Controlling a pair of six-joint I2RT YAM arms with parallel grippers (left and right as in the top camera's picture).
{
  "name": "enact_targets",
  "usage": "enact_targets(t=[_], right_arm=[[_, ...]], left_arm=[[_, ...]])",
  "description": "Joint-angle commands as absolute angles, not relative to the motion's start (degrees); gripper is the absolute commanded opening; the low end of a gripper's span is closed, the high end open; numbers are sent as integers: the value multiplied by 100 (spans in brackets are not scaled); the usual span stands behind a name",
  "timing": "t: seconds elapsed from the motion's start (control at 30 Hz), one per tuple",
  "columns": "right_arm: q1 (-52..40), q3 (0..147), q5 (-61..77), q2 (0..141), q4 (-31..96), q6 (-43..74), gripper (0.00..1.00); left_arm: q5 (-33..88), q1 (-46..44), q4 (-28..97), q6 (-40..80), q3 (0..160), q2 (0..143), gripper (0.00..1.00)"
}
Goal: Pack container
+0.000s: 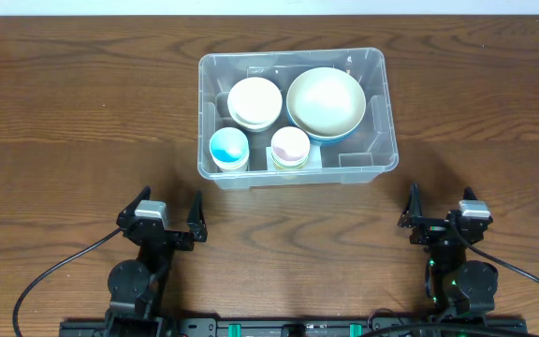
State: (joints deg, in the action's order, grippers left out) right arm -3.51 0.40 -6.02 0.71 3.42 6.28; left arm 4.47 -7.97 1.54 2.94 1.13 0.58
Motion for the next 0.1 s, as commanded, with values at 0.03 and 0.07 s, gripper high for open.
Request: enact_targets(t=[0.03, 0.07], right_arm=[[-316, 32, -576, 32, 370, 550, 99], [-316, 32, -576, 32, 370, 550, 99]], left_arm=[[510, -773, 364, 257, 23, 23, 98], [510, -773, 364, 257, 23, 23, 98]])
